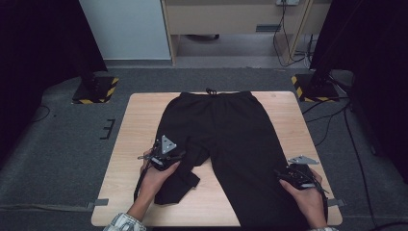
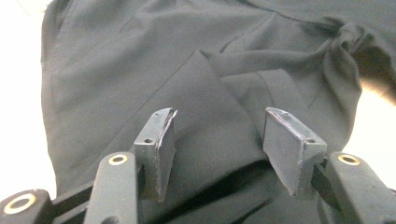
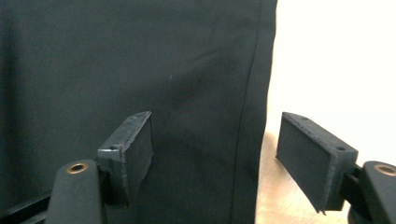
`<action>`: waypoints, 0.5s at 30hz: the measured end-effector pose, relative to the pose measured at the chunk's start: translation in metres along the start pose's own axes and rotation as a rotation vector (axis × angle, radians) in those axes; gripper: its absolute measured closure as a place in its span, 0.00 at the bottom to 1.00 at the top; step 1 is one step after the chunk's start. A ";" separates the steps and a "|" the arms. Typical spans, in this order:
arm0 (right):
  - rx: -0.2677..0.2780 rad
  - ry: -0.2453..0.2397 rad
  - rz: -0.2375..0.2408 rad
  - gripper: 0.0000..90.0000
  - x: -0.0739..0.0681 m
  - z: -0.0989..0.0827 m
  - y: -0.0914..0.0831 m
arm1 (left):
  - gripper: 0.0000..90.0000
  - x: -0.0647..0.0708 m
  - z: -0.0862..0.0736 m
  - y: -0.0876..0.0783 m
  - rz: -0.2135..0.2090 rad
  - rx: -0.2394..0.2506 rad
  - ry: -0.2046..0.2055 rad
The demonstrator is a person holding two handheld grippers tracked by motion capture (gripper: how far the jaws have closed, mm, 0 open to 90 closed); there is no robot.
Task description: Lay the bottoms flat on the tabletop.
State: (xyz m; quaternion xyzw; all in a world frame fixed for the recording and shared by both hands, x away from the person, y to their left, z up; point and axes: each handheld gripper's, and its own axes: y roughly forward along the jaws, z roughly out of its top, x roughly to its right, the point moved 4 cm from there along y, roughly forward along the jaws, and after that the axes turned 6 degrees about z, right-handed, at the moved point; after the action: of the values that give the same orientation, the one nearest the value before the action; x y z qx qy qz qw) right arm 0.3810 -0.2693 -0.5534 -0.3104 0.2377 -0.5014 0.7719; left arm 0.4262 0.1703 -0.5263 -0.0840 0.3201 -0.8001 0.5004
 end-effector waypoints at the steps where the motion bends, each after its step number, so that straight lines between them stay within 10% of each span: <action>1: 0.029 -0.010 -0.003 0.30 0.000 0.003 -0.001 | 0.47 -0.001 -0.001 -0.002 0.003 -0.003 0.000; 10: 0.185 -0.114 0.071 0.58 -0.026 0.038 -0.002 | 0.45 -0.007 -0.030 -0.030 0.024 -0.045 0.001; 15: 0.153 -0.174 0.102 0.61 -0.041 0.048 0.013 | 0.40 -0.005 -0.044 -0.052 0.028 -0.049 -0.053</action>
State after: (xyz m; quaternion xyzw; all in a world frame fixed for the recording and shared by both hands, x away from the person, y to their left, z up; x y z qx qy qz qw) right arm 0.4062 -0.2162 -0.5275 -0.2806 0.1461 -0.4493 0.8355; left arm 0.3698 0.2089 -0.5288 -0.1131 0.3273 -0.7825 0.5175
